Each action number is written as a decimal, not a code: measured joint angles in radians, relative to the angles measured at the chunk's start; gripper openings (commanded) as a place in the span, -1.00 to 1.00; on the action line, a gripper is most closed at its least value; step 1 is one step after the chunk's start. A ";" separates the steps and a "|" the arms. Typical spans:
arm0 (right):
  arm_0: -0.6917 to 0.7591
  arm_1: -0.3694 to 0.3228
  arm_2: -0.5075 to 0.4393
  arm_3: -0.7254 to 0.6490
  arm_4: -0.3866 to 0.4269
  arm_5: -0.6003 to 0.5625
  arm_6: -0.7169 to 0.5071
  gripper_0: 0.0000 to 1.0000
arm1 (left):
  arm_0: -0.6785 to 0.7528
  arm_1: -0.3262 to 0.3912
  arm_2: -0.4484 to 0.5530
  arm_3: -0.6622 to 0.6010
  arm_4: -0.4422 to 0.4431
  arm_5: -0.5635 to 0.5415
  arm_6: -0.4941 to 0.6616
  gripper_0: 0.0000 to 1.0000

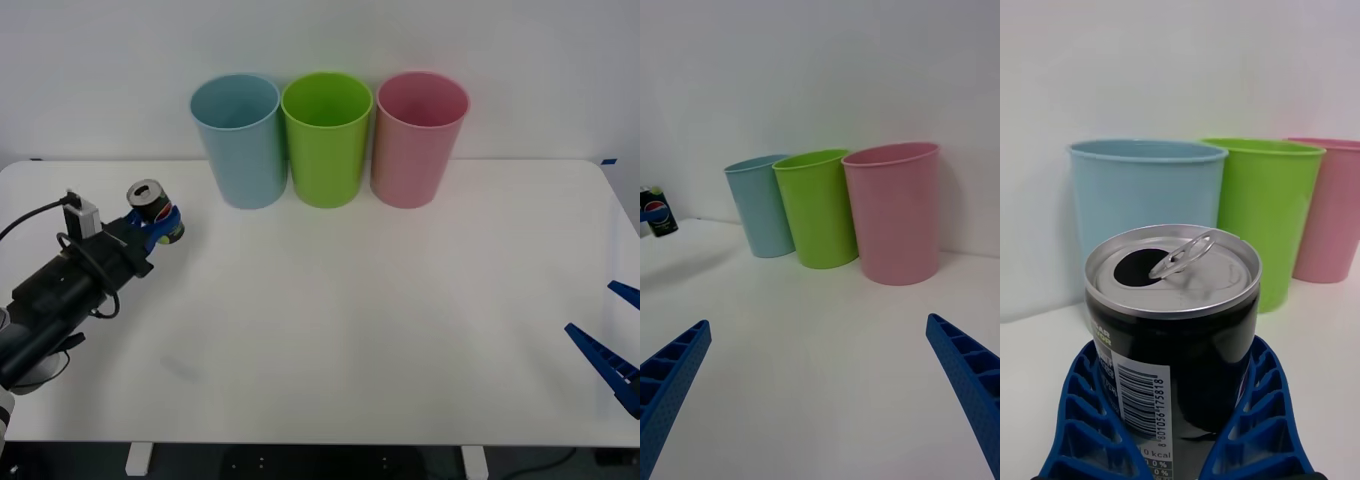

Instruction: Grasp the object on the table and drop it into the matching bin: aluminum can to the light blue bin, PET bottle to the pink bin.

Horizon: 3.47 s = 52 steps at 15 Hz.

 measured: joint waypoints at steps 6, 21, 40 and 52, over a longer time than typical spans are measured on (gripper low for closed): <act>0.000 0.000 0.000 0.000 0.000 0.000 0.000 1.00 | -0.003 0.044 0.006 -0.153 -0.006 0.026 0.227 -1.00; 0.000 0.000 0.000 0.000 0.000 0.000 0.000 1.00 | -0.283 0.045 -0.022 -0.158 -0.268 0.196 0.554 -1.00; 0.000 0.000 0.000 0.000 0.000 0.000 0.000 1.00 | -0.683 -0.070 -0.062 0.329 -0.529 0.496 0.487 -1.00; 0.000 0.000 0.000 0.000 0.000 0.000 0.000 1.00 | -0.685 -0.086 -0.077 0.329 -0.513 0.521 0.482 1.00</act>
